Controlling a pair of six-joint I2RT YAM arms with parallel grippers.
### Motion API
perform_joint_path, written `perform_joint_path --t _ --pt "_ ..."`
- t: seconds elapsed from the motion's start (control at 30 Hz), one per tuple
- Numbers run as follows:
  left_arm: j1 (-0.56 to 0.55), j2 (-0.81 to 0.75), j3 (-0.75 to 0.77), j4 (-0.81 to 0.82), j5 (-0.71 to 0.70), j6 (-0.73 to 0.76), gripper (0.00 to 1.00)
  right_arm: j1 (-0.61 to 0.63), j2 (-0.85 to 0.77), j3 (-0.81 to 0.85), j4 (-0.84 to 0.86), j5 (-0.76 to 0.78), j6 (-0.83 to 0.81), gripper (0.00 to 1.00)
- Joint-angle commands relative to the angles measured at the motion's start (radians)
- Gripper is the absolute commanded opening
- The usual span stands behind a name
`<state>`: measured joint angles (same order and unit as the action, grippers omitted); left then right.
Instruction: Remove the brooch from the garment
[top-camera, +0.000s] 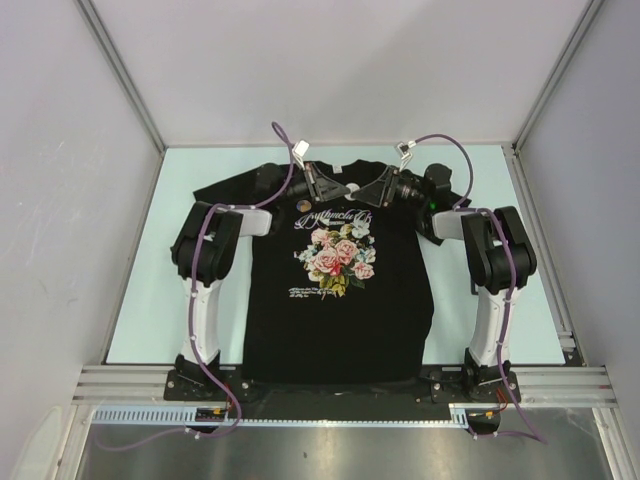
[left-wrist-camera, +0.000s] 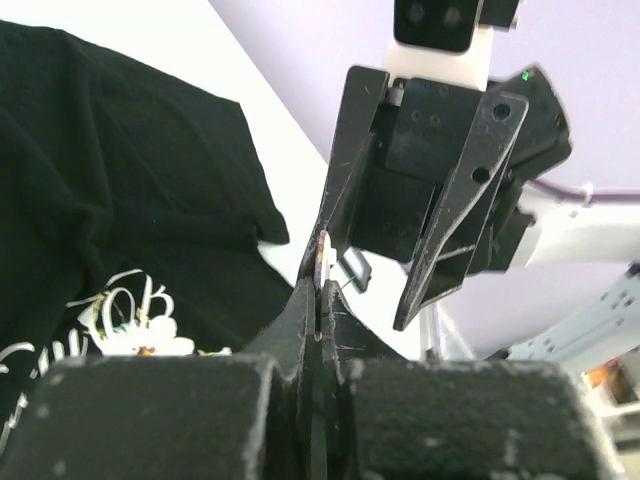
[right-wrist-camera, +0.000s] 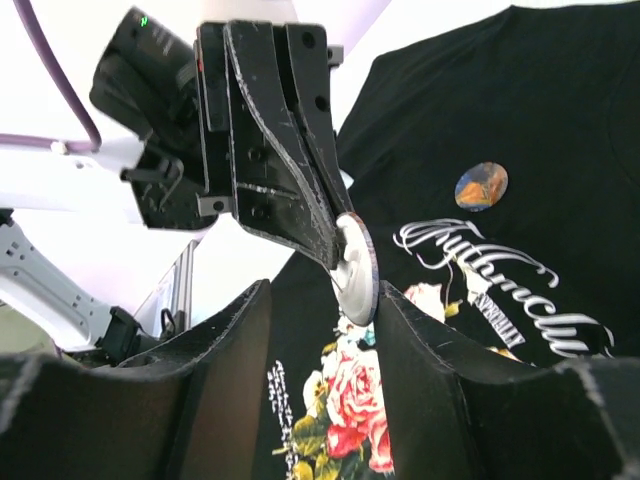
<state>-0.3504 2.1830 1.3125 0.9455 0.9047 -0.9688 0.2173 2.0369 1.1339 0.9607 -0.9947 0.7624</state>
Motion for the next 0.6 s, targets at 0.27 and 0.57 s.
perform_joint_path --t 0.27,0.57 --pt "0.010 -0.048 -0.058 0.358 -0.093 -0.228 0.00 0.017 0.003 0.018 0.112 0.048 0.035 0.38" --pt "0.005 -0.058 -0.053 0.299 -0.081 -0.171 0.00 0.019 0.006 0.018 0.144 0.070 0.063 0.37"
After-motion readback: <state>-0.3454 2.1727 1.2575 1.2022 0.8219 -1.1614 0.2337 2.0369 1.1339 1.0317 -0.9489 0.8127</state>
